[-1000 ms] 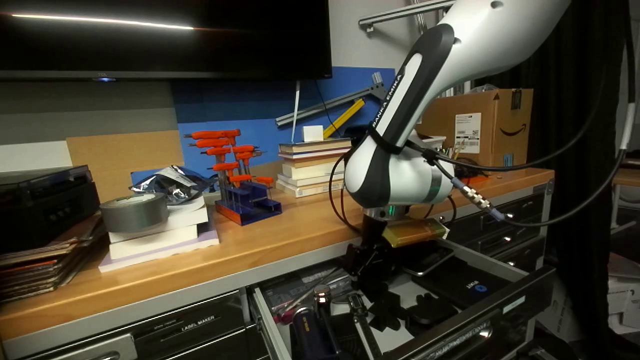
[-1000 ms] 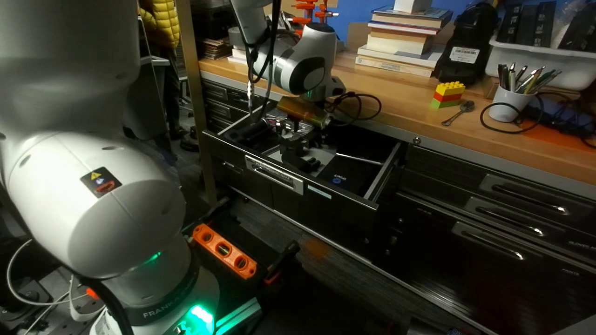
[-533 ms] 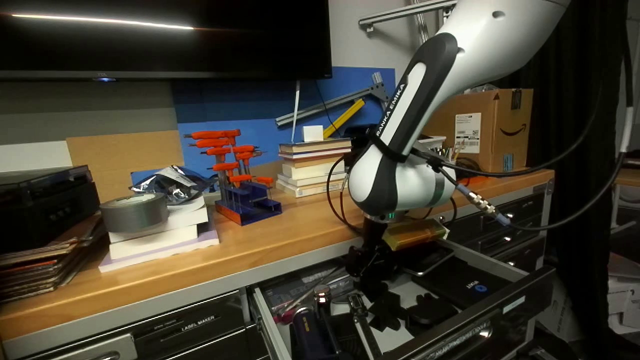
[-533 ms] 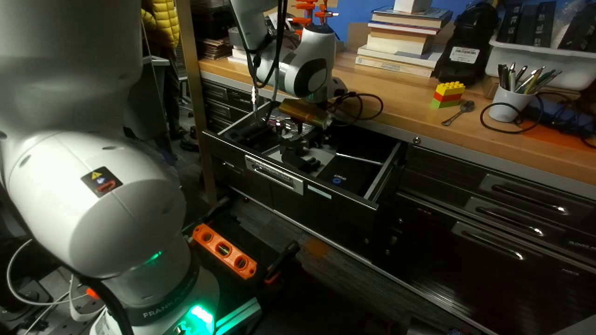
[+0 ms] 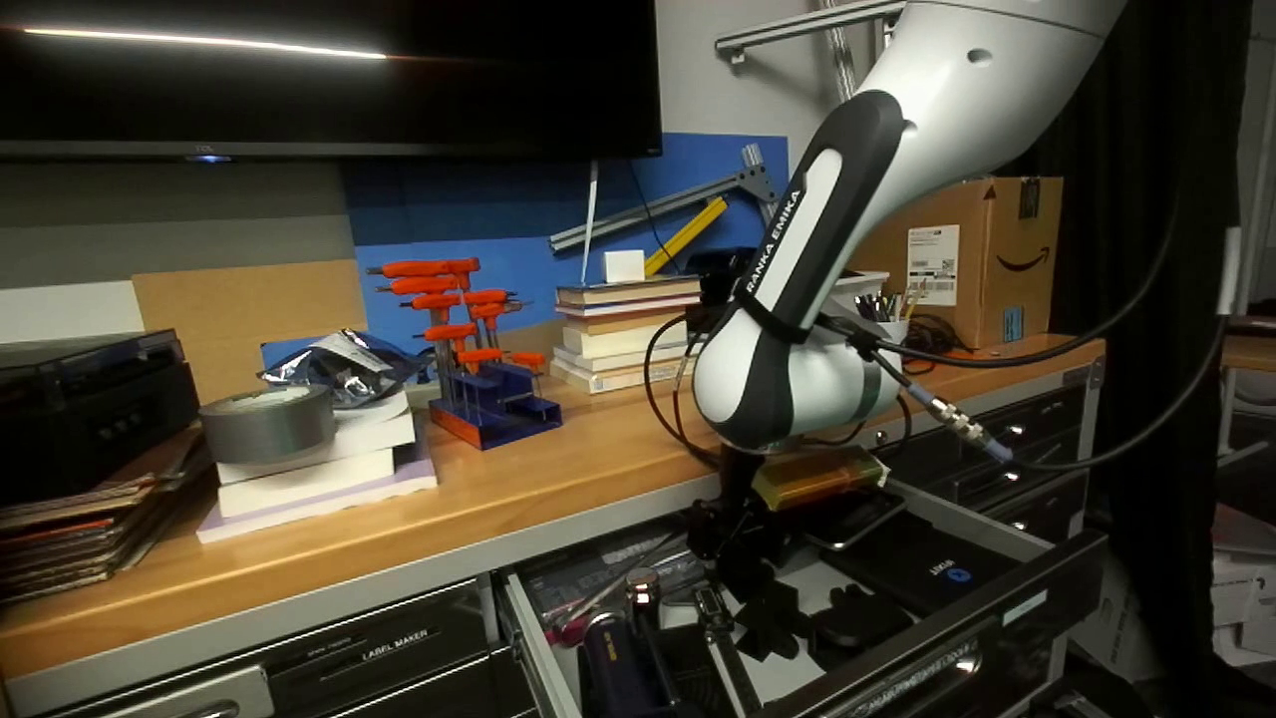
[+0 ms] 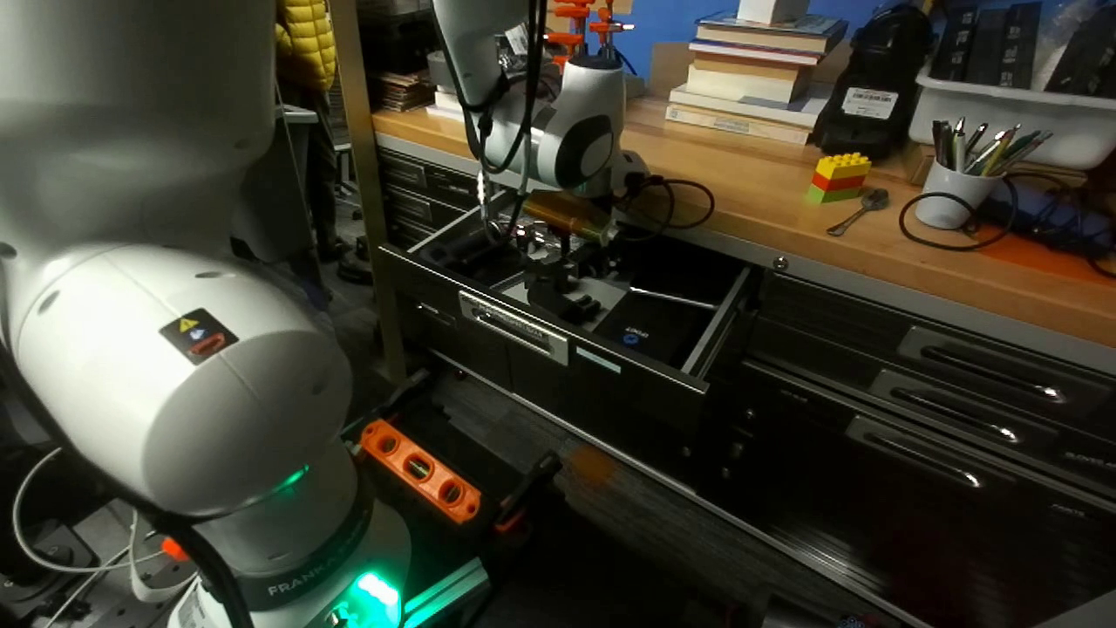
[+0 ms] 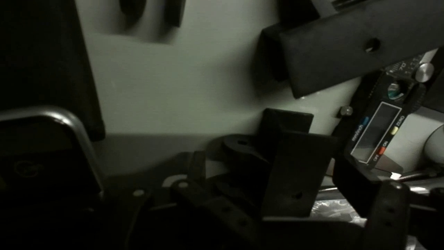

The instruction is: Open the top middle drawer then remove three black objects from the drawer

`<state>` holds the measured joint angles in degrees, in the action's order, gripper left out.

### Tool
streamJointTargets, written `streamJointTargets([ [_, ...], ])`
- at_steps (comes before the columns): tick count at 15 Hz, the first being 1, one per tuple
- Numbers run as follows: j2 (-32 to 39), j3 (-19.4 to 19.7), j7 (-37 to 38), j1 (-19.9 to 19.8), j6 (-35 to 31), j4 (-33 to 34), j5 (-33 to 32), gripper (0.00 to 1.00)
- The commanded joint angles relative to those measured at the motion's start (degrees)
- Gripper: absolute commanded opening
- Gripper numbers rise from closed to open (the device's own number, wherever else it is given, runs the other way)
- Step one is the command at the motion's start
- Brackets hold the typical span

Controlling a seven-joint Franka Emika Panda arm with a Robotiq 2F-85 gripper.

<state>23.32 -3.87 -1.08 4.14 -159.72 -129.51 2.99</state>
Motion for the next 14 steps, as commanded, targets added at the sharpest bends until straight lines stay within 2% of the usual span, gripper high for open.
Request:
streamJointTargets([
  [1,1.18,2.04,3.28,1.55,-1.58,1.43,-2.25,0.66],
  [4,0.89,3.19,5.36,2.41,-1.26,1.56,-2.84,0.42],
  [8,-0.41,7.51,12.32,5.89,2.08,1.33,-6.52,0.11],
  [10,-1.65,9.31,16.09,7.41,3.88,0.62,-8.58,0.03],
  [14,-5.54,12.24,23.21,9.68,8.0,-0.97,-13.15,0.07],
])
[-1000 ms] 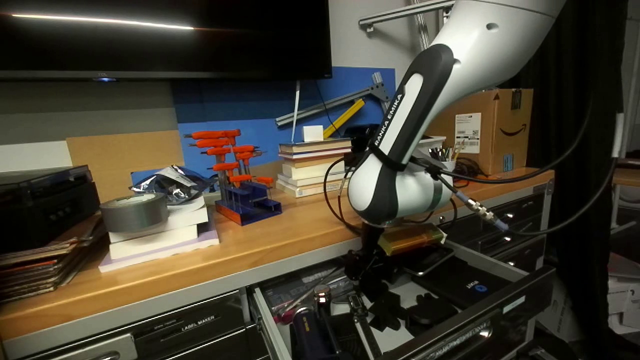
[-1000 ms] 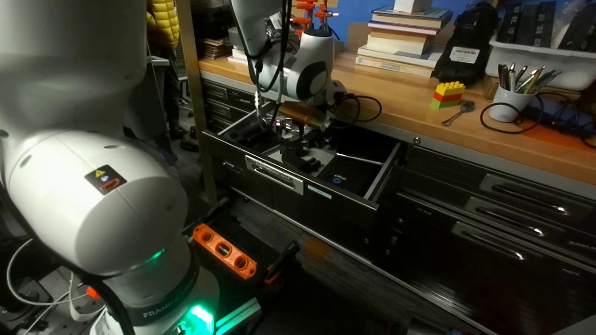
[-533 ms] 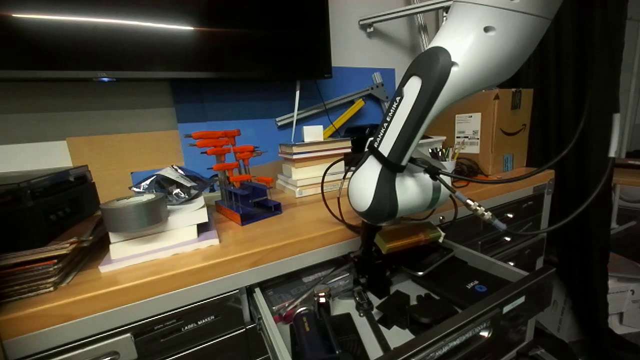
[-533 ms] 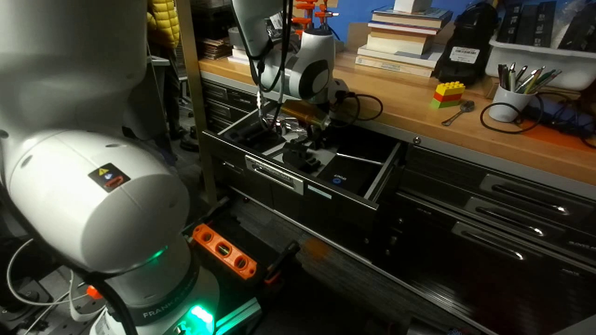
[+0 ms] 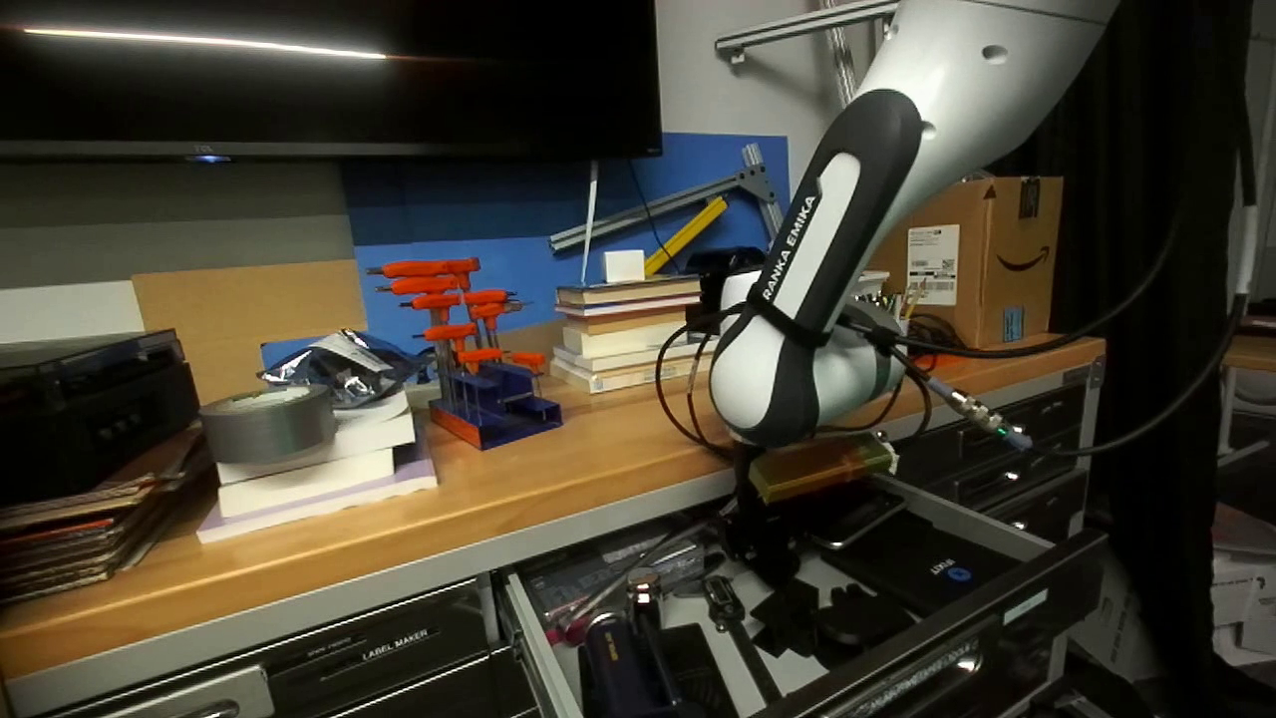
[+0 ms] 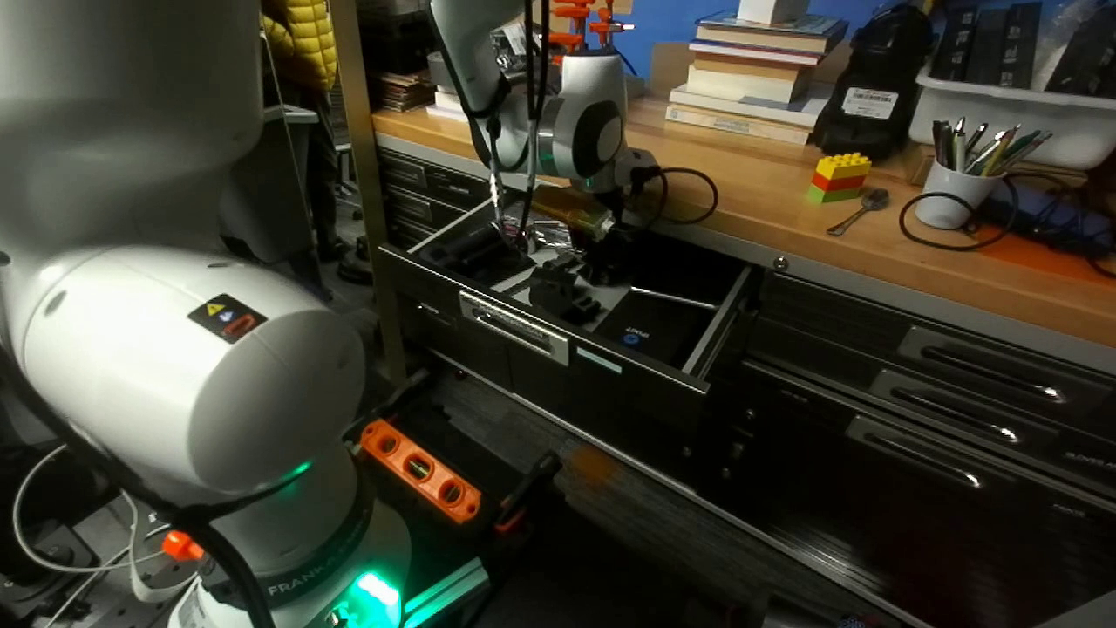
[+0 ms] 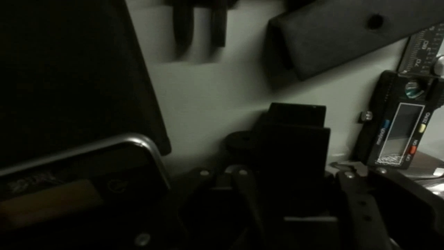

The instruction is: Open the top middle drawer then remove three black objects from the drawer

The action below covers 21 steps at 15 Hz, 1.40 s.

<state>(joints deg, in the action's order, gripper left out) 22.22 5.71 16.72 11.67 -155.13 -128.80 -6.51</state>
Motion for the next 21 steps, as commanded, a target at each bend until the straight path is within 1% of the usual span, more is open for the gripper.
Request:
streamJointTargets([
  [1,-5.84,3.07,7.43,2.77,4.53,-2.35,-5.02,0.07],
  [4,-10.22,2.7,11.61,2.76,7.97,-3.66,-8.29,0.07],
  [8,-16.4,0.53,15.39,1.42,14.15,-4.15,-12.31,0.07],
  [12,-20.05,-2.73,16.4,-0.29,17.93,-2.56,-13.03,0.07],
  [16,-19.02,-5.77,16.57,-1.63,18.22,2.09,-12.81,0.07],
  [19,-14.98,-6.94,16.81,-2.08,17.07,7.89,-13.04,0.07],
  [21,-12.14,-7.02,16.85,-1.93,17.17,11.96,-13.42,0.07],
])
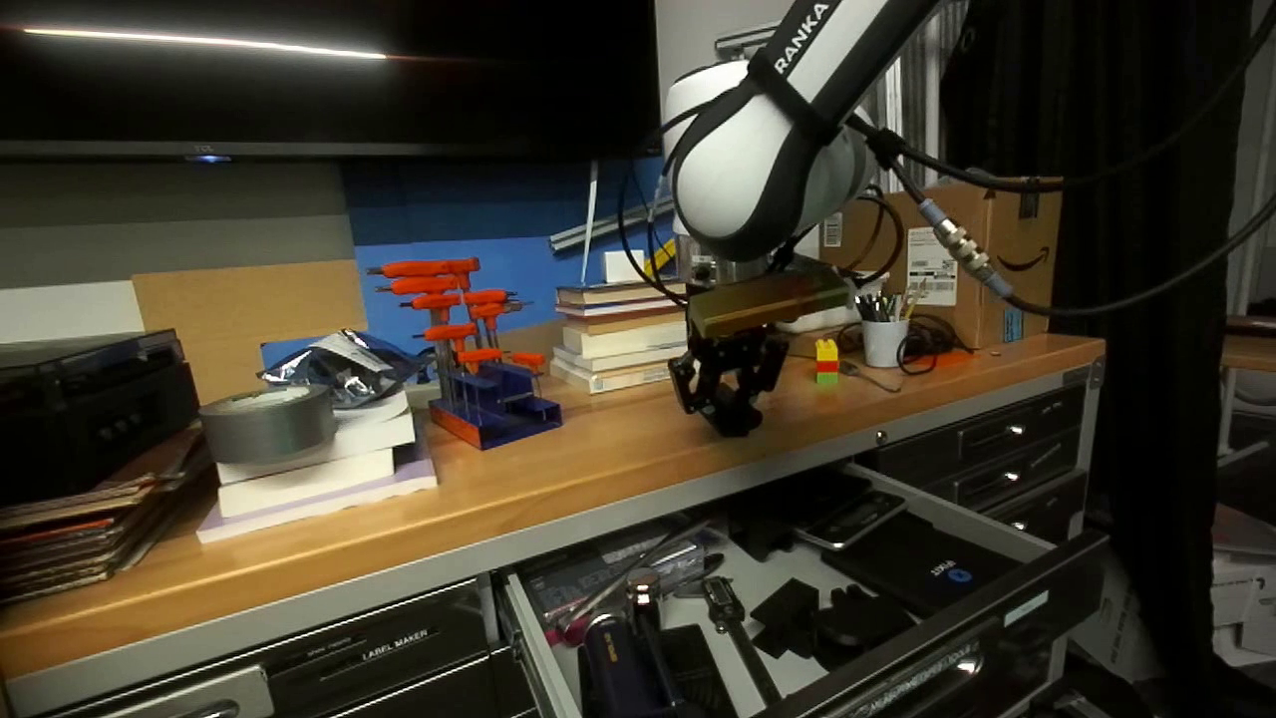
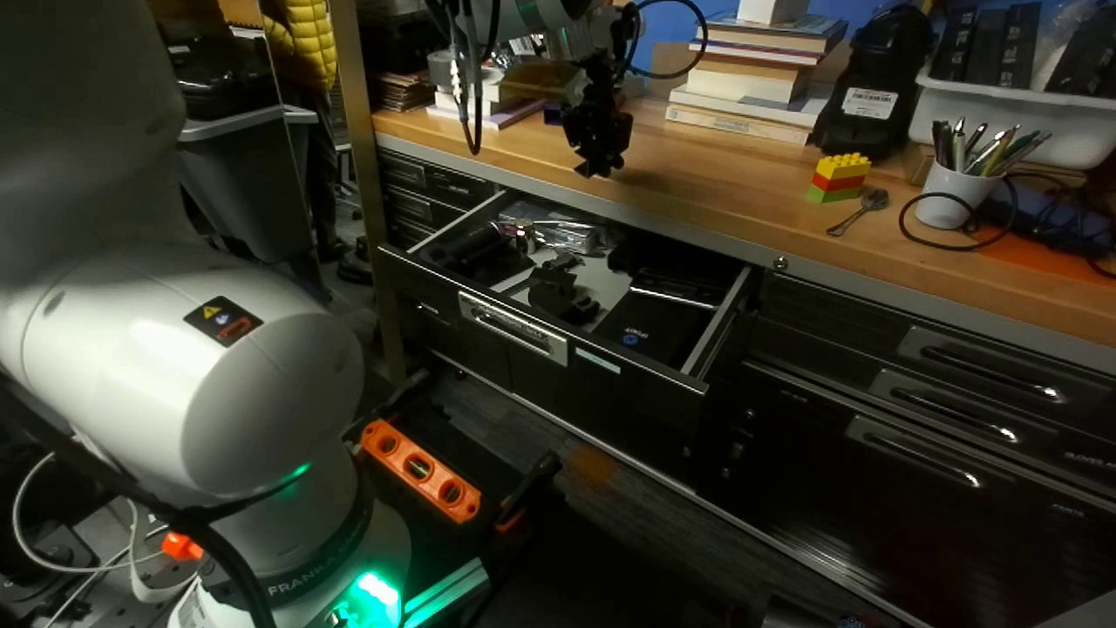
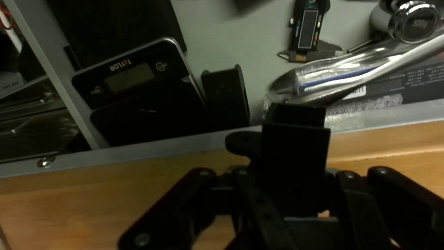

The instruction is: Open the top middle drawer then remove three black objects from the drawer

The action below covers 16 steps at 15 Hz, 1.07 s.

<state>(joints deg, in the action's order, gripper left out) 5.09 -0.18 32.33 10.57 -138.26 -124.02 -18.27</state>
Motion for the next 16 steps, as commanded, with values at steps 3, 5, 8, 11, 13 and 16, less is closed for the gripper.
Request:
streamJointTargets([
  [3,10.62,-0.62,0.77,0.0,0.92,14.6,-1.91,0.07],
  [5,15.37,-0.01,0.65,0.98,1.79,20.59,-2.25,0.07],
  [8,22.11,0.82,-0.39,2.42,3.62,29.17,-1.62,0.07],
  [11,27.45,1.71,-1.44,3.55,6.05,36.6,-0.67,0.07],
  [13,30.13,2.23,-1.9,4.11,7.67,40.67,-0.34,0.07],
  [16,32.79,2.77,-2.63,4.56,9.51,45.16,-0.07,0.07],
])
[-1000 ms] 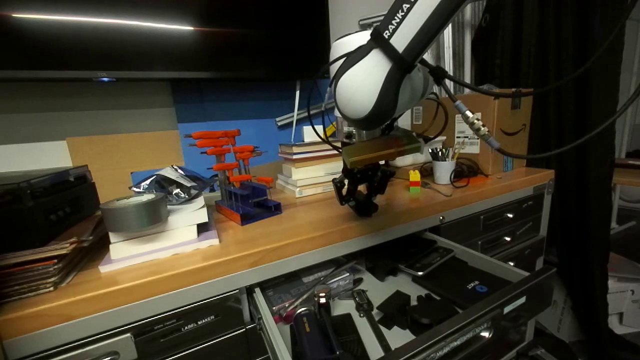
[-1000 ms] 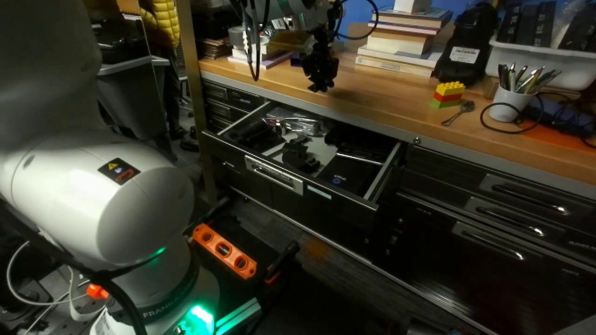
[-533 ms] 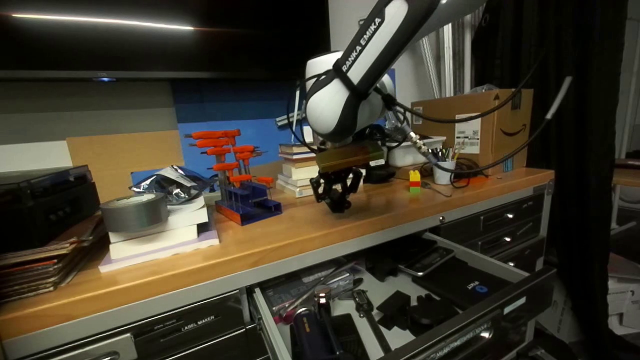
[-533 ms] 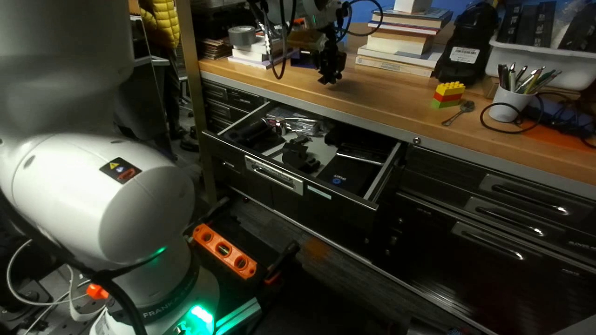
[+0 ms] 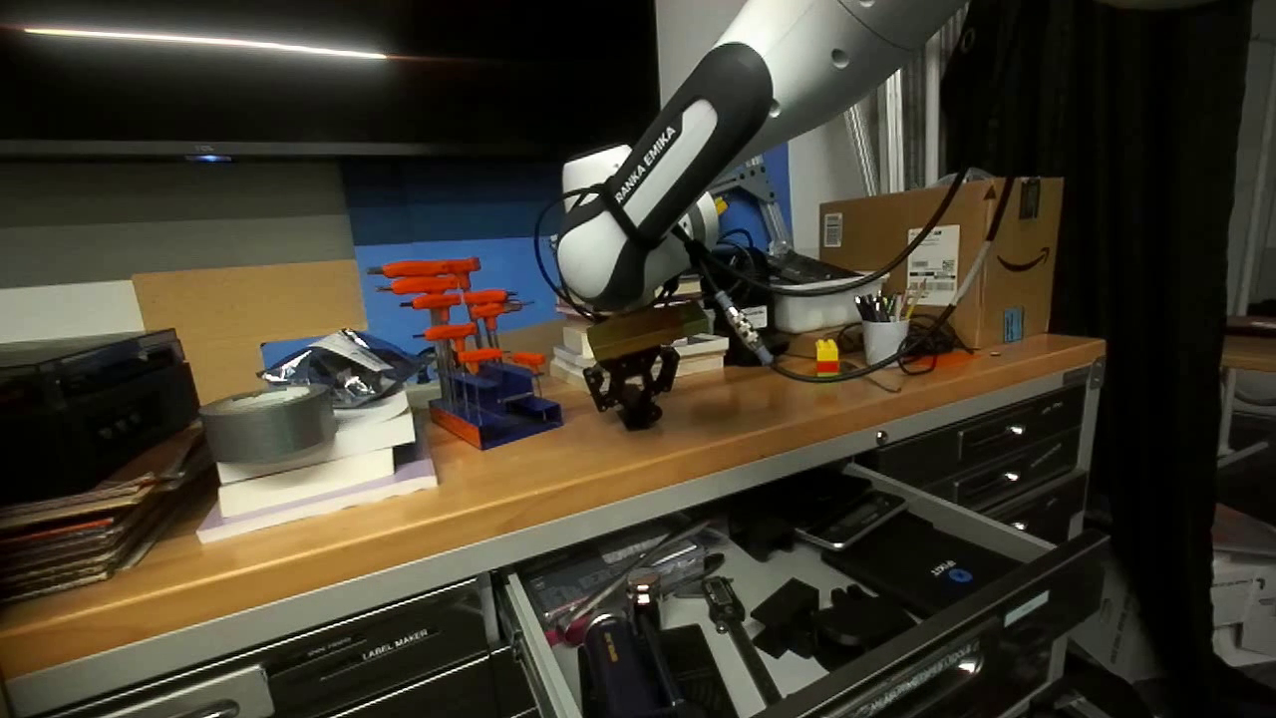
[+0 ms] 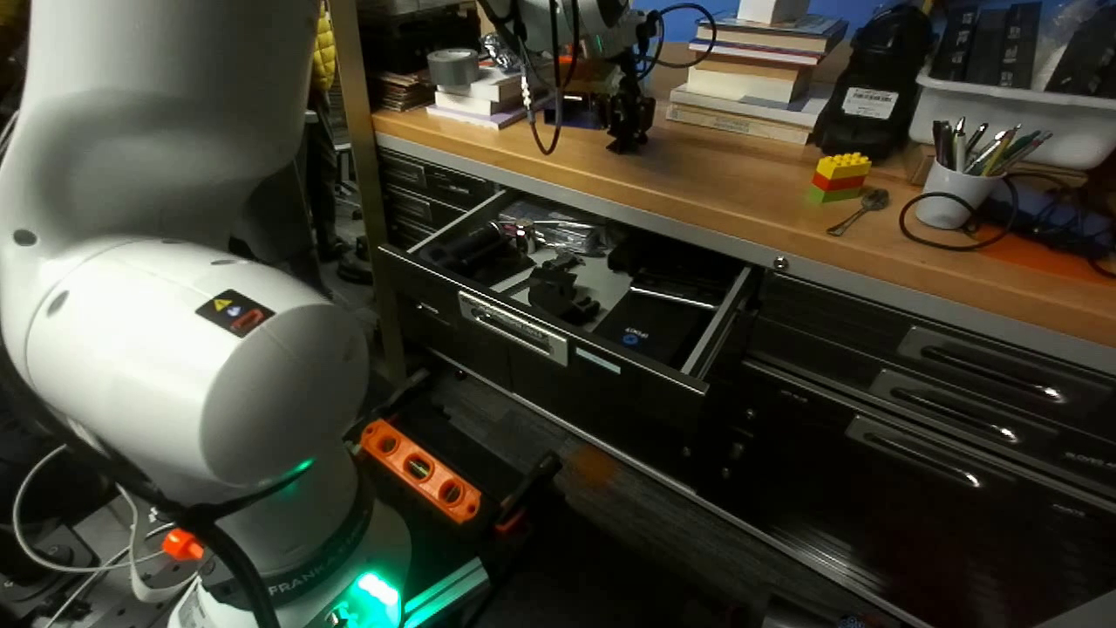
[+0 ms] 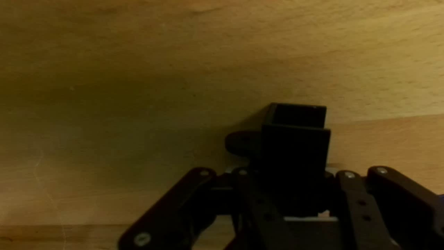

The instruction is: Open the top middle drawer then remove three black objects from the drawer

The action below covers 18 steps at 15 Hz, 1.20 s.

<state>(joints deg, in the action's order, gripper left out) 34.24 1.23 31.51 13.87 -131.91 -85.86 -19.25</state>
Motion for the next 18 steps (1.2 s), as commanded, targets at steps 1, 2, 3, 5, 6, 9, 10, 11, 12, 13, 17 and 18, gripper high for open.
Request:
streamJointTargets([
  [1,4.28,1.46,-2.07,1.32,3.7,8.1,1.1,0.07],
  [2,4.88,1.57,-2.23,1.42,4.87,9.21,1.38,0.36],
  [3,5.38,1.67,-2.44,1.47,5.62,10.1,1.51,0.36],
  [5,5.85,1.53,-3.12,1.36,7.16,11.3,1.99,0.51],
  [6,5.92,1.34,-3.55,1.22,7.94,11.7,2.26,0.58],
  [9,5.88,0.91,-4.86,0.94,10.03,12.55,3.01,0.8],
  [10,5.46,0.63,-5.52,0.72,10.4,12.29,3.5,0.89],
  [11,5.15,0.4,-6.16,0.55,10.75,12.21,4.15,0.95],
  [12,4.67,0.23,-6.63,0.41,10.82,11.89,4.8,1.0],
  [13,4.25,0.24,-6.83,0.38,10.6,11.54,5.2,1.0],
  [17,2.94,-1.93,-11.33,-1.62,10.47,11.21,10.47,1.0],
  [18,2.43,-3.07,-13.77,-2.77,10.98,11.04,12.95,1.0],
])
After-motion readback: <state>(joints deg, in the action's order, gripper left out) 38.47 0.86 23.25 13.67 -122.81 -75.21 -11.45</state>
